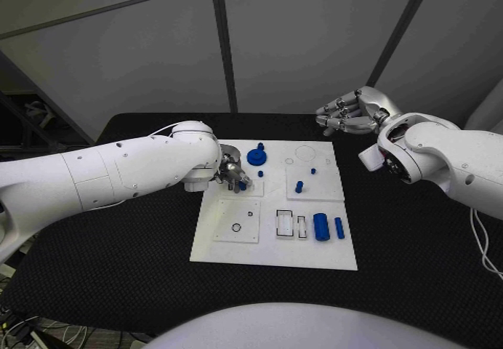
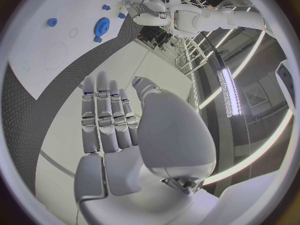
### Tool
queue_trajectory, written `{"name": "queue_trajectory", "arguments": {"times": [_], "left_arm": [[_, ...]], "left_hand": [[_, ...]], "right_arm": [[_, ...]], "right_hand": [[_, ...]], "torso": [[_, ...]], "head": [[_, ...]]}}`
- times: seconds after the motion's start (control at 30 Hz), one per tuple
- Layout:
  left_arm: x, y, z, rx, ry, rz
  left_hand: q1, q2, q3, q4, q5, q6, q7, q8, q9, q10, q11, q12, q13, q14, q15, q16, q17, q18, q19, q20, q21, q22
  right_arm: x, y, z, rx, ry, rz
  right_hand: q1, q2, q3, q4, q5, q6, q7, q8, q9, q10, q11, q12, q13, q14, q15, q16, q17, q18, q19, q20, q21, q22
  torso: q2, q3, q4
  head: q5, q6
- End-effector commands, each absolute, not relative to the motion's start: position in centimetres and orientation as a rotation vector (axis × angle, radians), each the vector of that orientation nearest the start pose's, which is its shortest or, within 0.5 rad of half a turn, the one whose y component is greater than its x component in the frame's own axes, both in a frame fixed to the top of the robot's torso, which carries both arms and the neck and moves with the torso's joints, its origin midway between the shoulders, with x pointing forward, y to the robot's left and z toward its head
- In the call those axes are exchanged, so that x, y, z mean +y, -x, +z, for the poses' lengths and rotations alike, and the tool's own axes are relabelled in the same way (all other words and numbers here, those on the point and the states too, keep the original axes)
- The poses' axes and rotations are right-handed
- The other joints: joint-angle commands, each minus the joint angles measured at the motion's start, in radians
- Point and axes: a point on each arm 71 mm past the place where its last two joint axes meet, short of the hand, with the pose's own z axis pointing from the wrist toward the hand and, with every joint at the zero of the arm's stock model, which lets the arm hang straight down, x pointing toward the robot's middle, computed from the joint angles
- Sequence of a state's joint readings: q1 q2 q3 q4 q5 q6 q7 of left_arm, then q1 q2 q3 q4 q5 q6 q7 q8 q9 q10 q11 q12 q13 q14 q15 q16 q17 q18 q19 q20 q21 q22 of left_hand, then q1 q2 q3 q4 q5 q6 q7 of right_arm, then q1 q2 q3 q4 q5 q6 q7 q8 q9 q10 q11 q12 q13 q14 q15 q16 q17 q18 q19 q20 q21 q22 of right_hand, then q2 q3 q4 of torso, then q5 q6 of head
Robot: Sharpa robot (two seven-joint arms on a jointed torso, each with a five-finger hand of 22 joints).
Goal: Assemble the parts on the task board
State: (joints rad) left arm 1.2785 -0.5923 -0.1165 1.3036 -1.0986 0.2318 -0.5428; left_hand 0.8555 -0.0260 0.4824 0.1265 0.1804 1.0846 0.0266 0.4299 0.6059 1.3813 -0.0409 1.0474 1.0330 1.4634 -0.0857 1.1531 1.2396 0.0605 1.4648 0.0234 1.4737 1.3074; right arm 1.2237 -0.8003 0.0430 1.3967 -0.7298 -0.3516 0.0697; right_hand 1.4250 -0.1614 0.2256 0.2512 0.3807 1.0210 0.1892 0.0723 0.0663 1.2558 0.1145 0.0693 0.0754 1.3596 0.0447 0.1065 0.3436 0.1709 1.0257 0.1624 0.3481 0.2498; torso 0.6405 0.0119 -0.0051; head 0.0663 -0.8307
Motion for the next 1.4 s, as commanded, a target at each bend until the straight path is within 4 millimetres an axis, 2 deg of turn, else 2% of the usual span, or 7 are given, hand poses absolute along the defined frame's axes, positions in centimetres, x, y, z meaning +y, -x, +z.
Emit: {"name": "queue_trajectory", "arguments": {"times": [0.03,0.5,1.4], "left_arm": [[15.55,-51.21,-22.8,2.388,0.011,-0.298],[15.55,-51.1,-22.71,2.398,-0.003,-0.297],[15.58,-51.45,-22.31,2.35,0.034,-0.307]], "left_hand": [[-0.003,-0.004,-0.004,-0.006,-0.004,0.008,-0.002,-0.003,-0.001,0.003,0.0,0.007,0.002,0.031,-0.003,-0.005,0.001,-0.029,0.027,0.002,-0.001,0.165],[0.05,-0.014,-0.005,-0.06,-0.014,0.011,-0.004,0.0,-0.006,0.007,-0.002,0.01,0.005,0.031,-0.004,-0.005,0.001,-0.029,0.028,0.001,-0.001,0.167],[0.055,-0.007,-0.006,-0.06,-0.014,0.011,-0.004,-0.001,-0.007,0.006,-0.002,0.006,0.002,0.031,-0.004,-0.005,0.001,-0.028,0.026,0.001,-0.003,0.166]], "right_arm": [[-22.19,-52.54,-14.98,1.587,-0.531,1.054],[-22.18,-52.56,-15.0,1.588,-0.532,1.054],[-22.18,-52.54,-14.99,1.588,-0.532,1.054]], "right_hand": [[-0.008,-0.002,-0.002,0.004,0.006,-0.007,-0.002,-0.005,0.001,-0.006,-0.001,-0.003,-0.001,0.002,0.008,-0.005,-0.001,0.011,0.005,0.005,-0.003,-0.001],[-0.008,-0.002,-0.002,0.004,0.006,-0.007,-0.002,-0.005,0.001,-0.006,-0.001,-0.003,-0.001,0.002,0.008,-0.005,-0.001,0.011,0.005,0.005,-0.003,-0.001],[-0.008,-0.002,-0.002,0.004,0.006,-0.007,-0.002,-0.005,0.001,-0.006,-0.001,-0.003,-0.001,0.002,0.008,-0.005,-0.001,0.011,0.005,0.005,-0.003,-0.001]], "torso": [[0.001,-0.0001,-0.0006],[0.001,-0.0002,-0.0004],[0.0,-0.0004,0.0003]], "head": [[0.0,0.001],[0.002,0.0],[-0.003,-0.002]]}}
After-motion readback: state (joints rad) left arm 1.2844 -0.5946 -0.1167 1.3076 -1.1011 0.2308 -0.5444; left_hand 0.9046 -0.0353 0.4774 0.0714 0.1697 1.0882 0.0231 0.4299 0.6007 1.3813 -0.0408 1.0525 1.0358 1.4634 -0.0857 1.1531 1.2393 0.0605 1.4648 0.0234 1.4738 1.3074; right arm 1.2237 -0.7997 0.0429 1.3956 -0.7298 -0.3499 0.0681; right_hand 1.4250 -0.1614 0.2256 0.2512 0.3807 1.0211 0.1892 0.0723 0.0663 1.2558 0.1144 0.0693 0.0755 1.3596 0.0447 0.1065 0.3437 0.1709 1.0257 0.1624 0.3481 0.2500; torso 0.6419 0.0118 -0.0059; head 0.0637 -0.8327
